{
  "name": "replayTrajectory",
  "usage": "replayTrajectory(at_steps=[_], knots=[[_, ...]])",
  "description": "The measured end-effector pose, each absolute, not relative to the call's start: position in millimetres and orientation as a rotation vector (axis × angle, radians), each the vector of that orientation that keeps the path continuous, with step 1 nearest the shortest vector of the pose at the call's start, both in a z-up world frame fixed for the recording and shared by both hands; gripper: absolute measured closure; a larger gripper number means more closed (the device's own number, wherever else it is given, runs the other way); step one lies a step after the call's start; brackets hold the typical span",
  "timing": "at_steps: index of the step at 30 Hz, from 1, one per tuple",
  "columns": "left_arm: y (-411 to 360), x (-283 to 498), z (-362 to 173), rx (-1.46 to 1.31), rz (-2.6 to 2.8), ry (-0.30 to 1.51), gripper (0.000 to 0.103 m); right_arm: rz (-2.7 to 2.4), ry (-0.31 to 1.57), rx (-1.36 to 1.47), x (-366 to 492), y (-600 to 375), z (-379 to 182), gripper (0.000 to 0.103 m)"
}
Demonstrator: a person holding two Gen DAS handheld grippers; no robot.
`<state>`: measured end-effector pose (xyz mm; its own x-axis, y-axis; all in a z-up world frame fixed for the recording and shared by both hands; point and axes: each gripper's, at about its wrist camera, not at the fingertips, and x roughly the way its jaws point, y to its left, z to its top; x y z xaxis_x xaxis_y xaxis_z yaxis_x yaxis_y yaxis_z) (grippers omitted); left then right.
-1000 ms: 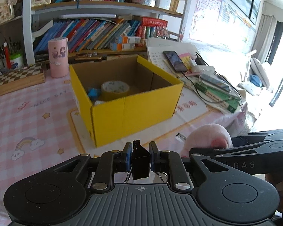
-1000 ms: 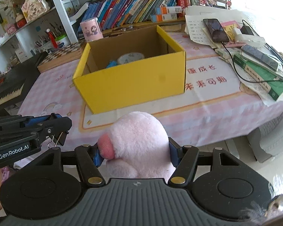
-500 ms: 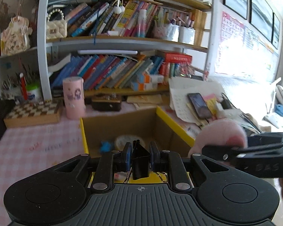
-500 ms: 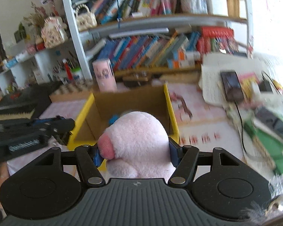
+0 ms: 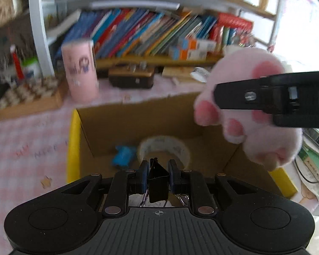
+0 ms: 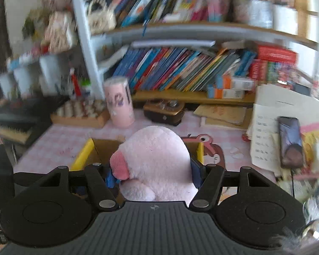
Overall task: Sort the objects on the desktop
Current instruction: 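Lower both tools into the yellow box and open them, releasing clip and pig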
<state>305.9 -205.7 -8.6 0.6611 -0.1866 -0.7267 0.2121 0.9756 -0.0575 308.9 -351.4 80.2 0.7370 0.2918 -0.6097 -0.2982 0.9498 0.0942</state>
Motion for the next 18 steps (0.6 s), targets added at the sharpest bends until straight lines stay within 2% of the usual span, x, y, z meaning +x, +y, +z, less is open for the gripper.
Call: replayTrajectory(at_steps=[6,11,13,18], knots=[[-217.1,314.5,-28.0,0.092,-0.206,0.874,0.085,0.345,0.822,-0.016,355.5,-335.8,50.4,0.041],[-220.1,307.9,-25.6,0.09,-0.217,0.825,0.081,0.349,0.89,-0.021,371.5,-325.4,29.9,0.041],[-219.4,305.2,-23.5,0.096,-0.218,0.806,0.07,0.344,0.901,-0.026,375.6,-323.8,25.2,0.041],[-206.4,274.3,-6.7,0.092,-0.199,0.712,0.053,0.367,0.918,-0.033,381.9,-318.5,17.2,0.04]])
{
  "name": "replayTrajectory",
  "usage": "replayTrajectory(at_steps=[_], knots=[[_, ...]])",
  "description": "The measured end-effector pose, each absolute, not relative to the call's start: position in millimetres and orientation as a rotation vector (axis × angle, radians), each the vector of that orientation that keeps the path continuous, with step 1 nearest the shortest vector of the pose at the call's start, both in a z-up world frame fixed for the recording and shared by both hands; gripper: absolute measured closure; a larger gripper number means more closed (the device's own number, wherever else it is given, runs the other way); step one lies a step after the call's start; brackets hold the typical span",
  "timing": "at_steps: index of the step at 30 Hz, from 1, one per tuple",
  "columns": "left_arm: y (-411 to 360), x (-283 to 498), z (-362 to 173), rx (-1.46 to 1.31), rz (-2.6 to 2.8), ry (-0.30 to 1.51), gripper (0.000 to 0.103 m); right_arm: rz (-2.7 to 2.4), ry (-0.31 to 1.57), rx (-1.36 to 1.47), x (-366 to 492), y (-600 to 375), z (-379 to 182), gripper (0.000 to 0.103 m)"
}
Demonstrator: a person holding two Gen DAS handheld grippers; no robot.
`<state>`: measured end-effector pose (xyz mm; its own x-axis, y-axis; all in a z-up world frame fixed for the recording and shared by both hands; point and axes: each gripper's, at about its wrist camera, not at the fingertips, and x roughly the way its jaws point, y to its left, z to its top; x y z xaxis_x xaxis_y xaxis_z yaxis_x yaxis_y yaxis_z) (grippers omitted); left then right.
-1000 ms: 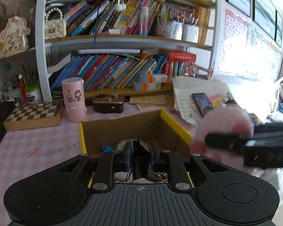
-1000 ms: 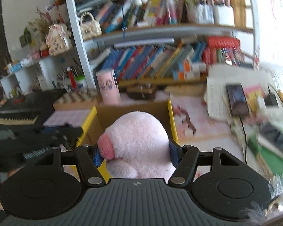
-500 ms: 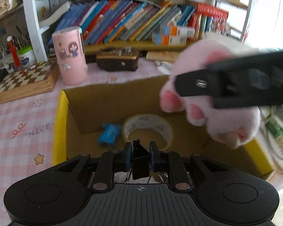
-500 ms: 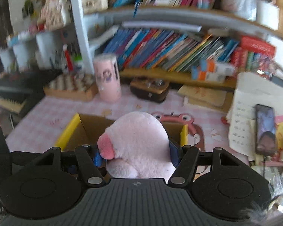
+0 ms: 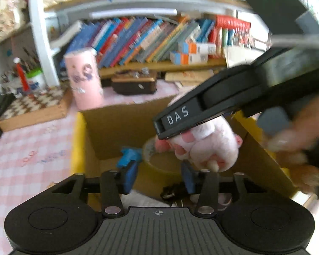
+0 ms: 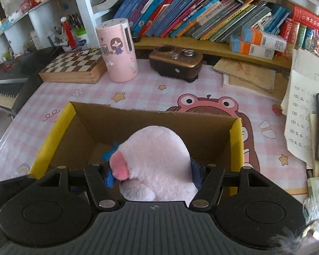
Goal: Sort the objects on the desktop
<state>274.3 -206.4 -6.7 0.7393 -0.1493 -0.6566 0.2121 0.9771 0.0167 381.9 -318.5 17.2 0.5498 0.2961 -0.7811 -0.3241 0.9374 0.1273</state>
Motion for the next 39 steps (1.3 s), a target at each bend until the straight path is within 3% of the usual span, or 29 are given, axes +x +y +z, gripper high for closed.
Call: replayTrajectory(at_steps=[2,5,6,7,8,10,15,27,39], knots=[[-198.2,256.0,3.2,0.068,-0.195,0.672,0.048,0.378,0.916,-0.036,383.1,-314.2,16.3,0.039],[-184.0,225.7,19.3,0.022,-0.174,0.606,0.032,0.397,0.882,-0.039,382.7,-308.0,20.6,0.035],[-178.4,213.4,24.6,0.005,-0.166,0.582,0.029,0.391,0.857,-0.044,382.2,-306.0,24.0,0.031],[-173.7,204.2,28.0,-0.007,-0.161,0.566,0.025,0.376,0.829,-0.052,380.3,-304.7,28.3,0.017],[-168.9,195.2,31.4,-0.018,-0.152,0.552,0.023,0.364,0.802,-0.055,378.8,-304.8,32.9,0.011],[-157.4,178.0,37.6,-0.035,-0.126,0.521,0.017,0.345,0.751,-0.06,373.2,-307.6,42.5,0.01],[-129.1,153.0,43.7,-0.063,-0.045,0.485,0.016,0.329,0.665,-0.058,343.5,-318.6,59.0,0.009],[-87.1,89.1,52.2,0.016,0.053,0.427,0.002,0.292,0.517,-0.05,197.0,-325.1,73.7,0.009],[-40.2,2.8,44.2,-0.032,0.095,0.463,0.0,0.198,0.514,0.012,49.6,-280.5,50.7,0.007]])
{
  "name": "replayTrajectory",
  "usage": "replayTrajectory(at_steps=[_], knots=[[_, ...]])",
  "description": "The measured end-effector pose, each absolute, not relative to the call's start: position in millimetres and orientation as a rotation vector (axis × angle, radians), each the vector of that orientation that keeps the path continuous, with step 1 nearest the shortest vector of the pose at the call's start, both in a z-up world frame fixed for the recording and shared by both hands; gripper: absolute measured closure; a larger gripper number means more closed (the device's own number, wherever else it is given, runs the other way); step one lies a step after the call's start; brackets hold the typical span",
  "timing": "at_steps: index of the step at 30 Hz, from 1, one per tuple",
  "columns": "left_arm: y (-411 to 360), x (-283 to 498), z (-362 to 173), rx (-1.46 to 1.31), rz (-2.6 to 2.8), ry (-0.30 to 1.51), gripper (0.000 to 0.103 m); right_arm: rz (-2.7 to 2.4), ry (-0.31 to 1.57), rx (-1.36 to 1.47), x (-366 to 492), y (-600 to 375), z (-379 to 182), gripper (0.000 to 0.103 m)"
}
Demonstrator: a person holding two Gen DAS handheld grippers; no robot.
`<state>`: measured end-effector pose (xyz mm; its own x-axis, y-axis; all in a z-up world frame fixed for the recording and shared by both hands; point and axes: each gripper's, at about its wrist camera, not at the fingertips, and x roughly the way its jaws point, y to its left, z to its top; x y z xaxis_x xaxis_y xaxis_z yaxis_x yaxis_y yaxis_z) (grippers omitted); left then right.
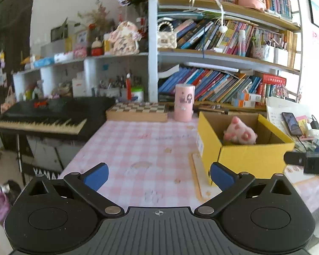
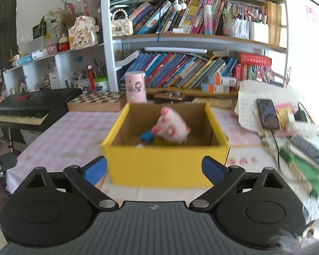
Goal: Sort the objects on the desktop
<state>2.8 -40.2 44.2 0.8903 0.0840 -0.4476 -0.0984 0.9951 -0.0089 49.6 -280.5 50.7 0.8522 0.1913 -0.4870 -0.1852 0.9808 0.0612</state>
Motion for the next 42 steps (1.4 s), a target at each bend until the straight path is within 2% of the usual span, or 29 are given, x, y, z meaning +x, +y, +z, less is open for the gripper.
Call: replayTrajectory(at_steps=[16,42], knots=[[-19.6,-86.5,16.1,-0.001,0.076,0.549,0.0,0.127,0.576,-0.031,-79.5,-219.9,17.5,0.003],[-24.8,-92.3,7.2,0.058,0.068,0.633,0.0,0.118,0.689,0.025,-90.8,-220.2,2.6,0.002]])
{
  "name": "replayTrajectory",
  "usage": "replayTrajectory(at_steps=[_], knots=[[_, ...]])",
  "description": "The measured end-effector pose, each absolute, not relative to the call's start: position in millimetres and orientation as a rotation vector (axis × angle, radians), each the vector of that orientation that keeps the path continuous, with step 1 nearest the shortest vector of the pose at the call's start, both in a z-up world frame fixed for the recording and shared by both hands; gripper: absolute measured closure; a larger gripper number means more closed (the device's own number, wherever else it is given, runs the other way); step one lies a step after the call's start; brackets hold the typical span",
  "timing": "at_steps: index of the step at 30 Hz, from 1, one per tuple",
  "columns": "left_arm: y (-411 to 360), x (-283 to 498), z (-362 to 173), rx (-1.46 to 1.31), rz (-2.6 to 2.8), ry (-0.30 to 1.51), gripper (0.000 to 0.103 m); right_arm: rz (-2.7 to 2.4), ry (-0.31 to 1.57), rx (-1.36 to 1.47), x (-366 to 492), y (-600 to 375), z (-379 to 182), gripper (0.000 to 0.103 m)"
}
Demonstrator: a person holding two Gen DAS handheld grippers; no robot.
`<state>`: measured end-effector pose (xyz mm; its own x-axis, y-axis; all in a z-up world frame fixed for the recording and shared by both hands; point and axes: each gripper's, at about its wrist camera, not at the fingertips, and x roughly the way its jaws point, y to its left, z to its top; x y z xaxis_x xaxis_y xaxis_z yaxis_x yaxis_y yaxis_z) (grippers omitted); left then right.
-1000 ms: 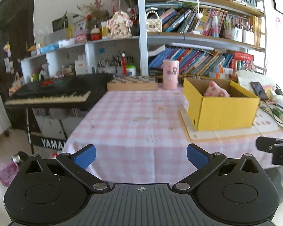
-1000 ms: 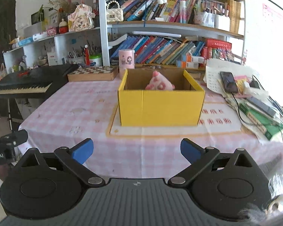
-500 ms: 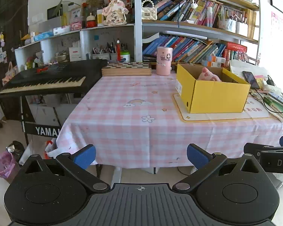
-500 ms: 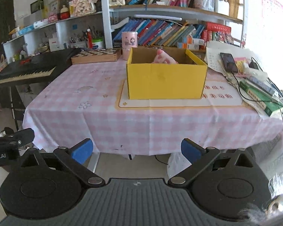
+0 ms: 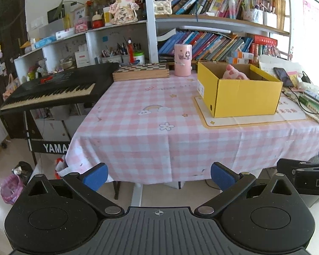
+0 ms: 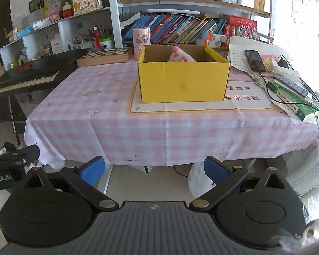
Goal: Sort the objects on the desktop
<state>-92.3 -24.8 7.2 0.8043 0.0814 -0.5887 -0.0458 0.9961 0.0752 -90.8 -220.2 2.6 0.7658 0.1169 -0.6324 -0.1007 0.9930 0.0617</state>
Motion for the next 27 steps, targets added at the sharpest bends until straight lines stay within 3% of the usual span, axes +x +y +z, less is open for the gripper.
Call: replayTrajectory(at_steps=[27], knots=[[-15.8,-87.4,2.2,0.01,0.029,0.671,0.0,0.13,0.708,0.014,-86.4,-211.0,-1.6,0.002]])
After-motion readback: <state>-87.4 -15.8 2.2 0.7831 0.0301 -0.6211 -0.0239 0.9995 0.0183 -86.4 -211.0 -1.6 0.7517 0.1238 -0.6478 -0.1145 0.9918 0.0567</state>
